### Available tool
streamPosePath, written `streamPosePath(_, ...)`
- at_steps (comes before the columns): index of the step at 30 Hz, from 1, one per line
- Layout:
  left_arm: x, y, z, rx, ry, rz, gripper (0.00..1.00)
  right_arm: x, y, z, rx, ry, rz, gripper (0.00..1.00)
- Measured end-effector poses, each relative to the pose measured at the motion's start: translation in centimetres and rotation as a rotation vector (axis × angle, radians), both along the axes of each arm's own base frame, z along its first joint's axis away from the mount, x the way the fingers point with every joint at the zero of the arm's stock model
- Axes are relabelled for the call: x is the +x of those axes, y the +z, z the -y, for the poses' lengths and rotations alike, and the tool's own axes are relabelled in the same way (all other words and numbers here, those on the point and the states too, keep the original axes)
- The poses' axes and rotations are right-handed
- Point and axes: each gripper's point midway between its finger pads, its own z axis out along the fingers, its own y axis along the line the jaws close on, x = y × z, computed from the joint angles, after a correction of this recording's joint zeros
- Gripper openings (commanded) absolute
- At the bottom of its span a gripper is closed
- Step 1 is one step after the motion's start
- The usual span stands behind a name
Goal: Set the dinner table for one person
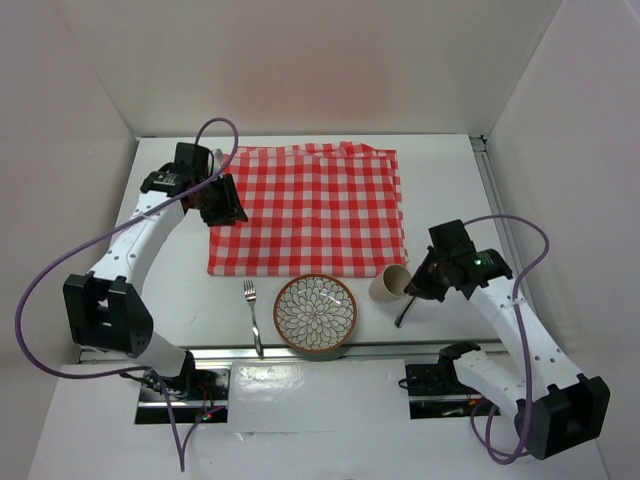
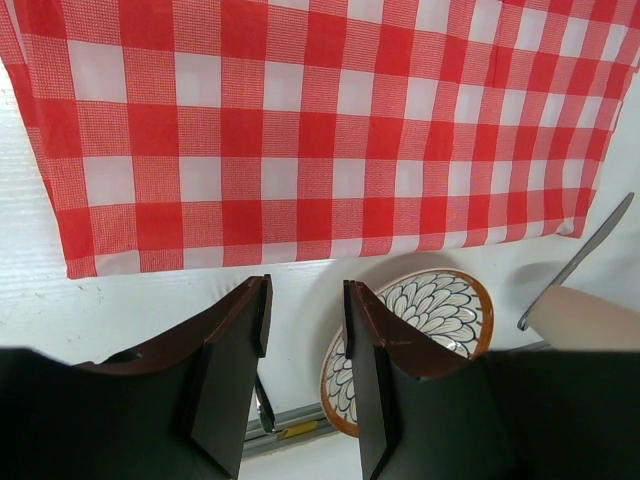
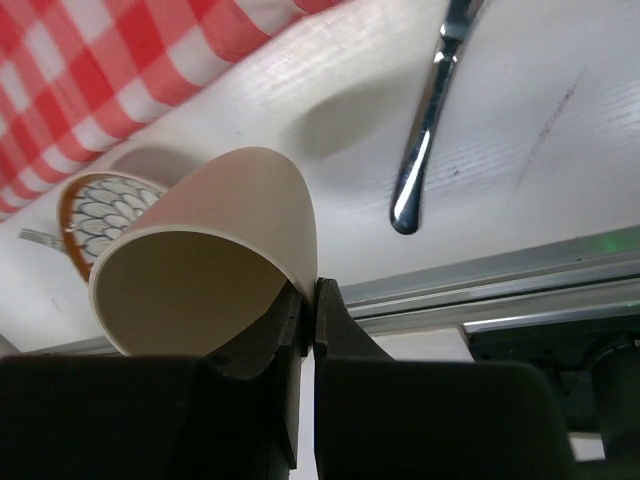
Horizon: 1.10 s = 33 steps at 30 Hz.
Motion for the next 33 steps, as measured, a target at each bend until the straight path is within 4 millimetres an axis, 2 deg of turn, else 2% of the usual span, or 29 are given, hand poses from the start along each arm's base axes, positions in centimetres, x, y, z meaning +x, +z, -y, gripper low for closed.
streamPosePath(3, 0.1, -0.3, 0.0, 0.000, 0.000, -0.007, 0.52, 1.5, 3.3, 0.1, -0.013, 0.006, 0.060, 0.00)
streamPosePath(6, 0.2, -0.5, 0.0, 0.001, -0.001, -0.014, 0.52, 4.1, 7.5, -0.1, -0.036, 0.033, 0.153, 0.00)
streamPosePath(9, 0.3, -0.9, 0.2, -0.005, -0.005, -0.027, 0.53, 7.9, 10.7, -0.2, -0.084, 0.059, 0.225, 0.00)
streamPosePath(12, 0.7, -0.7, 0.2, -0.005, -0.005, -0.021, 0.53, 12.9, 12.1, -0.4, -0.161, 0.084, 0.269, 0.00)
streamPosePath(15, 1.2, 0.3, 0.2, -0.003, -0.002, 0.006, 0.53, 19.0, 11.9, -0.9, -0.240, 0.108, 0.277, 0.00)
streamPosePath(19, 1.1, 0.9, 0.1, -0.002, 0.000, 0.023, 0.53, 28.6, 10.4, -2.4, -0.310, 0.124, 0.319, 0.00)
streamPosePath(24, 0.9, 1.1, 0.1, -0.002, 0.001, 0.025, 0.54, 36.4, 7.2, -3.3, -0.340, 0.138, 0.335, 0.00)
streamPosePath(27, 0.7, 0.8, 0.1, -0.002, 0.001, 0.017, 0.55, 39.1, 5.2, -2.9, -0.331, 0.133, 0.334, 0.00)
streamPosePath(29, 0.5, 0.4, 0.1, -0.001, 0.001, 0.006, 0.55, 39.4, 4.0, -2.0, -0.323, 0.131, 0.308, 0.00)
streamPosePath(33, 0.3, 0.0, 0.0, 0.001, 0.001, -0.005, 0.55, 39.7, 3.5, -0.2, -0.312, 0.112, 0.294, 0.00)
